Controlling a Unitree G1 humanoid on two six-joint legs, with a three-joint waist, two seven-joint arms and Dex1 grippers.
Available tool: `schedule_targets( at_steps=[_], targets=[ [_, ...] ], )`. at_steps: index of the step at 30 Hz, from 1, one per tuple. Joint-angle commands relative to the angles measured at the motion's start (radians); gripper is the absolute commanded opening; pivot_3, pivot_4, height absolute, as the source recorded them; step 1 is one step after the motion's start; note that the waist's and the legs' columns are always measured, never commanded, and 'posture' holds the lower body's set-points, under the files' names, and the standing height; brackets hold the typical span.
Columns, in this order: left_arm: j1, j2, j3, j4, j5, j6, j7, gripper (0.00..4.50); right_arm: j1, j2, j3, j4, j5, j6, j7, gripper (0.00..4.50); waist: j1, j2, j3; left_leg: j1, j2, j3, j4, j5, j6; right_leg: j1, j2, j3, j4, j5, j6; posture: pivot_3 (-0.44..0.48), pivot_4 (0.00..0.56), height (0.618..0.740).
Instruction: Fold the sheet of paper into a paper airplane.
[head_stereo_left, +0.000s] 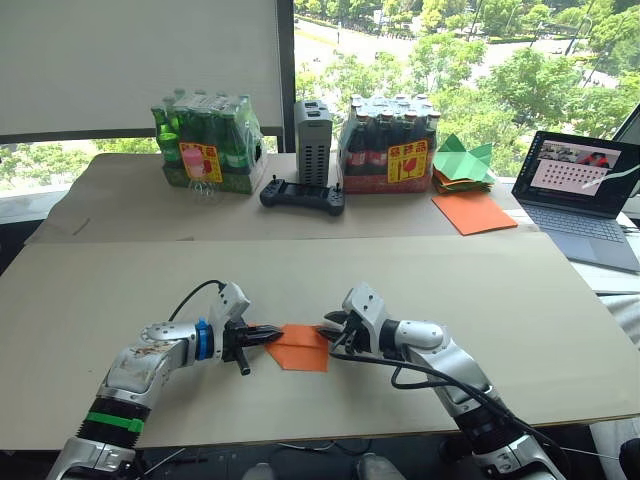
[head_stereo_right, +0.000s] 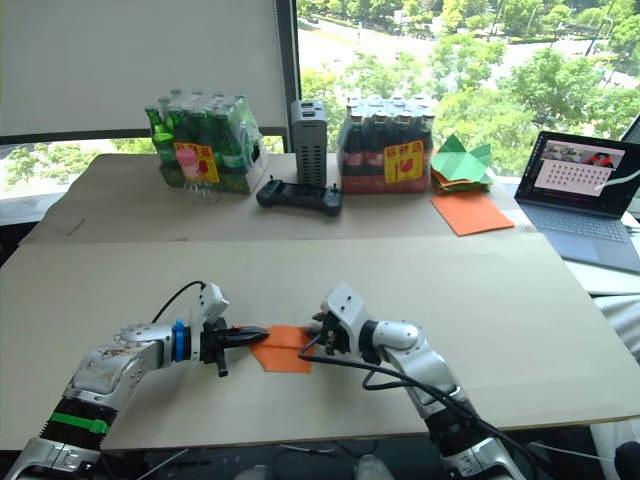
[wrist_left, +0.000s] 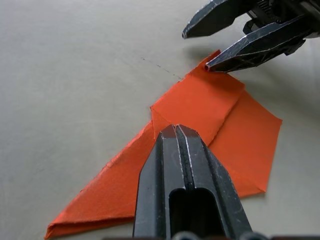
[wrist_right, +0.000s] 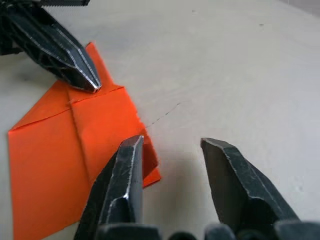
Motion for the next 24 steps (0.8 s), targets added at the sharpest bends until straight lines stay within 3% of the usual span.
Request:
schedule_targets(
  at_steps=[1,4,5,9,12,14,24],
  targets=[
    [0.025,-0.012,-0.021,0.034,0.040,0.008,0.027,0.00,0.007,0.042,-0.077,-0.081,0.071,-0.050,-0.030,3.28,0.000,0.000,0.000,0.000,0.000,0.000,0.000,0.000,0.000,0.000,0.000,0.000,0.000,0.000,0.000,0.000,0.150,0.740],
    [0.024,-0.019,-0.021,0.037,0.042,0.009,0.030,0.00,0.026,0.069,-0.097,-0.139,0.142,-0.062,0.003,3.28,0.001,0.000,0.000,0.000,0.000,0.000,0.000,0.000,0.000,0.000,0.000,0.000,0.000,0.000,0.000,0.000,0.150,0.740],
    [0.022,-0.021,-0.020,0.038,0.042,0.011,0.031,0.00,0.032,0.070,-0.094,-0.153,0.157,-0.057,0.013,3.06,0.001,0.000,0.000,0.000,0.000,0.000,0.000,0.000,0.000,0.000,0.000,0.000,0.000,0.000,0.000,0.000,0.150,0.740],
    [0.016,-0.027,-0.018,0.035,0.040,0.018,0.039,0.00,0.074,0.050,-0.028,-0.146,0.129,-0.073,0.045,1.78,0.003,0.001,-0.001,0.001,0.000,0.000,0.000,0.000,0.000,0.001,0.000,0.000,0.000,0.000,0.000,0.000,0.150,0.740],
    [0.015,-0.028,-0.015,0.034,0.039,0.020,0.043,0.00,0.084,0.051,0.001,-0.099,0.106,-0.095,0.038,0.56,0.002,0.001,-0.001,0.001,0.000,0.000,0.000,0.000,0.000,0.001,0.000,0.000,-0.001,0.000,0.000,0.000,0.150,0.740],
    [0.018,-0.028,-0.013,0.030,0.039,0.022,0.047,0.00,0.087,0.054,0.016,-0.051,0.086,-0.099,0.025,0.06,0.002,0.002,-0.001,0.001,0.000,0.000,0.000,0.000,0.000,0.001,0.000,0.000,0.000,0.000,0.000,0.000,0.150,0.740],
    [0.034,-0.029,-0.009,0.008,0.036,0.031,0.061,0.00,0.098,0.077,0.052,0.037,0.031,-0.127,-0.007,0.06,0.000,0.002,-0.001,0.002,0.000,0.000,0.000,0.000,0.000,0.002,0.000,0.000,0.000,0.000,0.000,0.000,0.150,0.740]
  ],
)
